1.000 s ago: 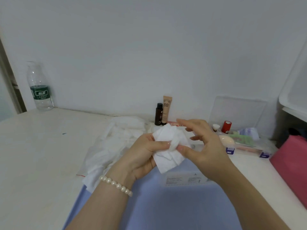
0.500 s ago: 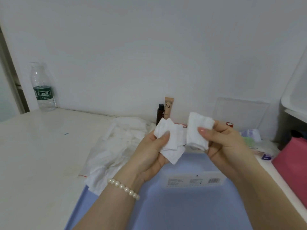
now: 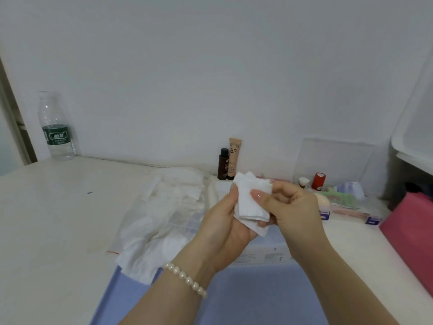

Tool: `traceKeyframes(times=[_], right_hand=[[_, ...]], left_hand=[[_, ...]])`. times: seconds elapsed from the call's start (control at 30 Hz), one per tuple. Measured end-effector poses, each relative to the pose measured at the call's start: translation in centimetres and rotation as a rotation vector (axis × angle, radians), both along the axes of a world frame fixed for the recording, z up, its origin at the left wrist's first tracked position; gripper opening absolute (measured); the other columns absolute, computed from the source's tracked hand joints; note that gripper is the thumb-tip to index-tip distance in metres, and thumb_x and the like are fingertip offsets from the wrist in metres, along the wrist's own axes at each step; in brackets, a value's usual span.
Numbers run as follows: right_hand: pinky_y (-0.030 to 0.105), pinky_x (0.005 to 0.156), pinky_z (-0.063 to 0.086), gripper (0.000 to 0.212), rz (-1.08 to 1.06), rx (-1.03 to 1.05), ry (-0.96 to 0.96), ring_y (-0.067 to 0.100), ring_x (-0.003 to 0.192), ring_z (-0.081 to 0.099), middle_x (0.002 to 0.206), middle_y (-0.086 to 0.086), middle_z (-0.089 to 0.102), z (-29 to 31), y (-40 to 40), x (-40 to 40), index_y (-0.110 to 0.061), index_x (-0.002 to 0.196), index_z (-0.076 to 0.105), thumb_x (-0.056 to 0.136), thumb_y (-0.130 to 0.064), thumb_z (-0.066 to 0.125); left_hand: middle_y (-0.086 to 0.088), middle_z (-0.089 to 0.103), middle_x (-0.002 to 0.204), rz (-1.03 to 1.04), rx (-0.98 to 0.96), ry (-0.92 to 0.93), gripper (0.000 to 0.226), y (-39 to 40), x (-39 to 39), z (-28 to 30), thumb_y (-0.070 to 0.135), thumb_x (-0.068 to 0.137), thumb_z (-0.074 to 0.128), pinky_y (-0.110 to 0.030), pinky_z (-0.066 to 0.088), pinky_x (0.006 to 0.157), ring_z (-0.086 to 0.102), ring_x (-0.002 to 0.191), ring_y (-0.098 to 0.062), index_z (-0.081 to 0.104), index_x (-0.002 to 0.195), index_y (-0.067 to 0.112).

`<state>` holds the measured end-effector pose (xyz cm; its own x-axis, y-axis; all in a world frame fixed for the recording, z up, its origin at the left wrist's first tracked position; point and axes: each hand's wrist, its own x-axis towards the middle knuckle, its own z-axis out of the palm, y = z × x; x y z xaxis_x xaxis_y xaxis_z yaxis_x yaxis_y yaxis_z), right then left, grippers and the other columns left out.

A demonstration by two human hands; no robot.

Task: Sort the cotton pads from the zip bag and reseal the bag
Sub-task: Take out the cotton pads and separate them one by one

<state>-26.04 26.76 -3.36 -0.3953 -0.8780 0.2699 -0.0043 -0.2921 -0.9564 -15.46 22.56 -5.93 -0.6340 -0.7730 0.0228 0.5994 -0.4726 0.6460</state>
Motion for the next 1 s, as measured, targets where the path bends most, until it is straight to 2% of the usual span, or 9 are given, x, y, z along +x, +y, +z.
traceKeyframes(times=[0.07,0.23,0.43,0.6,0.67,0.73,0.8,0.9,1.0], right_hand=[[0.025,0.043,0.053,0.017,-0.027,-0.009,0.016,0.012,0.059,0.068,0.065,0.0,0.07,0.0,0.0,0.1,-0.019,0.072,0.067,0.074,-0.002,0.072],[0.01,0.054,0.048,0.028,-0.251,-0.086,0.2,-0.006,0.061,0.058,0.072,-0.01,0.062,-0.6,0.0,1.2,-0.026,0.078,0.058,0.072,-0.006,0.077],[0.014,0.061,0.049,0.028,-0.283,-0.114,0.191,0.001,0.07,0.06,0.082,-0.006,0.063,-1.3,-0.2,1.8,-0.027,0.084,0.057,0.072,-0.013,0.078],[0.01,0.062,0.043,0.03,-0.286,-0.194,0.329,0.002,0.069,0.054,0.08,-0.003,0.06,-1.4,-0.2,2.0,-0.029,0.07,0.056,0.072,-0.008,0.077],[0.007,0.066,0.04,0.031,-0.322,-0.295,0.447,0.0,0.074,0.051,0.08,-0.009,0.055,-1.9,-0.1,2.0,-0.027,0.07,0.054,0.072,-0.006,0.076],[0.006,0.067,0.039,0.022,-0.294,-0.362,0.491,0.0,0.076,0.052,0.079,-0.01,0.057,-2.3,0.0,2.1,-0.024,0.073,0.054,0.074,-0.011,0.071],[0.009,0.064,0.043,0.015,-0.212,-0.334,0.365,0.0,0.071,0.055,0.075,-0.013,0.061,-2.1,0.1,2.0,-0.022,0.075,0.055,0.077,-0.015,0.068],[0.02,0.067,0.054,0.011,-0.027,-0.18,-0.212,0.01,0.077,0.066,0.076,-0.007,0.07,-0.9,-0.1,1.2,-0.012,0.085,0.061,0.077,-0.013,0.068],[0.022,0.069,0.049,0.036,0.041,-0.056,-0.649,0.008,0.07,0.067,0.089,-0.002,0.071,0.0,-0.2,-0.1,-0.012,0.117,0.06,0.083,-0.022,0.058]], left_hand=[[-0.019,0.059,0.125,-0.002,0.013,0.015,0.05,0.2,-0.1,0.0,0.038,0.093,0.036,-0.033,0.047,0.08,0.056,0.104,-0.028,0.056,0.126,0.005],[-0.02,0.062,0.123,-0.025,0.014,0.028,0.051,0.4,-0.3,-0.3,0.038,0.097,0.032,-0.038,0.048,0.094,0.062,0.109,-0.028,0.052,0.13,0.004],[-0.023,0.059,0.125,0.011,0.019,0.119,0.052,0.5,-0.2,-0.1,0.032,0.088,0.041,-0.042,0.047,0.097,0.057,0.117,-0.034,0.052,0.128,0.001],[-0.023,0.062,0.12,-0.019,0.072,0.188,0.051,0.9,-0.1,0.4,0.029,0.085,0.045,-0.04,0.054,0.088,0.063,0.109,-0.032,0.056,0.123,-0.003],[-0.023,0.065,0.113,-0.038,0.104,0.234,0.048,1.0,0.1,0.5,0.028,0.086,0.046,-0.04,0.058,0.079,0.067,0.097,-0.032,0.061,0.116,-0.006],[-0.023,0.065,0.113,-0.034,0.127,0.261,0.047,0.8,0.4,0.6,0.03,0.089,0.043,-0.041,0.057,0.081,0.067,0.098,-0.032,0.062,0.115,-0.005],[-0.023,0.062,0.12,-0.02,0.137,0.257,0.05,0.4,0.7,0.5,0.032,0.09,0.042,-0.044,0.05,0.091,0.06,0.111,-0.034,0.056,0.123,-0.001],[-0.022,0.063,0.12,-0.001,0.171,0.275,0.043,0.1,0.9,0.4,0.026,0.091,0.045,-0.05,0.049,0.089,0.059,0.113,-0.034,0.056,0.124,0.0],[-0.021,0.066,0.114,0.029,0.183,0.248,0.035,0.1,0.6,0.2,0.024,0.097,0.04,-0.047,0.05,0.089,0.061,0.11,-0.031,0.06,0.113,0.0]])
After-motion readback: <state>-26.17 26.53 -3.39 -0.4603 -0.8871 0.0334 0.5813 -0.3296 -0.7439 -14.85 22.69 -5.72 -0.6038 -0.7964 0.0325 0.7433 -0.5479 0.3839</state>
